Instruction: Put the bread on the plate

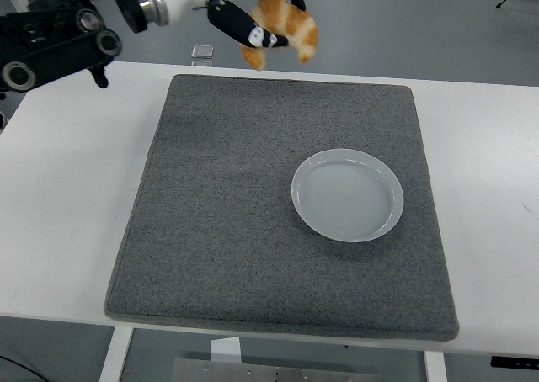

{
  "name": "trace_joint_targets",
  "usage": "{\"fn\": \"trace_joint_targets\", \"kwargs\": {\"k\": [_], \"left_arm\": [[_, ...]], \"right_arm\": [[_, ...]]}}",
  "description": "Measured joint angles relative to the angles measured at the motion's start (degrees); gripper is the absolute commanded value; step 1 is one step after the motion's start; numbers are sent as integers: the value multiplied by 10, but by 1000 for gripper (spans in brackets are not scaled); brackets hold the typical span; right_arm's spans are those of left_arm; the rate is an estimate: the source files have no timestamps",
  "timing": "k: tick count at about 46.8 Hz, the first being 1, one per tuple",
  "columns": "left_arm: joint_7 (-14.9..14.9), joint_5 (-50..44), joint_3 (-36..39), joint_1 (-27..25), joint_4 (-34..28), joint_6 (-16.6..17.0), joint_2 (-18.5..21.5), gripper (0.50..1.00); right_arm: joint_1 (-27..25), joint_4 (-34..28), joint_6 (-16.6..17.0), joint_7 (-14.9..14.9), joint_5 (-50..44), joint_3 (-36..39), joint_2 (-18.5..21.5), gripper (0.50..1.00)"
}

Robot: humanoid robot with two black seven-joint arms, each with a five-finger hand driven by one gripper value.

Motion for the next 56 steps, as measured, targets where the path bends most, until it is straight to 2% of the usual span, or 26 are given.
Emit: {"fn": "trace_joint_targets", "kwargs": {"k": [4,11,19,27,56], "left_arm": [[0,7,18,13,7,11,-36,500],[-1,16,32,71,32,51,-110,500],[-5,27,32,136,69,63,-164,500],[-5,28,32,165,72,67,-186,500],[-5,28,32,209,119,68,-198,500]], "right_arm": [[0,0,0,0,0,0,0,952],[-1,1,0,0,0,0,0,952],[-1,1,0,-1,0,0,0,952],[-2,1,0,-1,0,0,0,954],[-2,1,0,-1,0,0,0,952]]}}
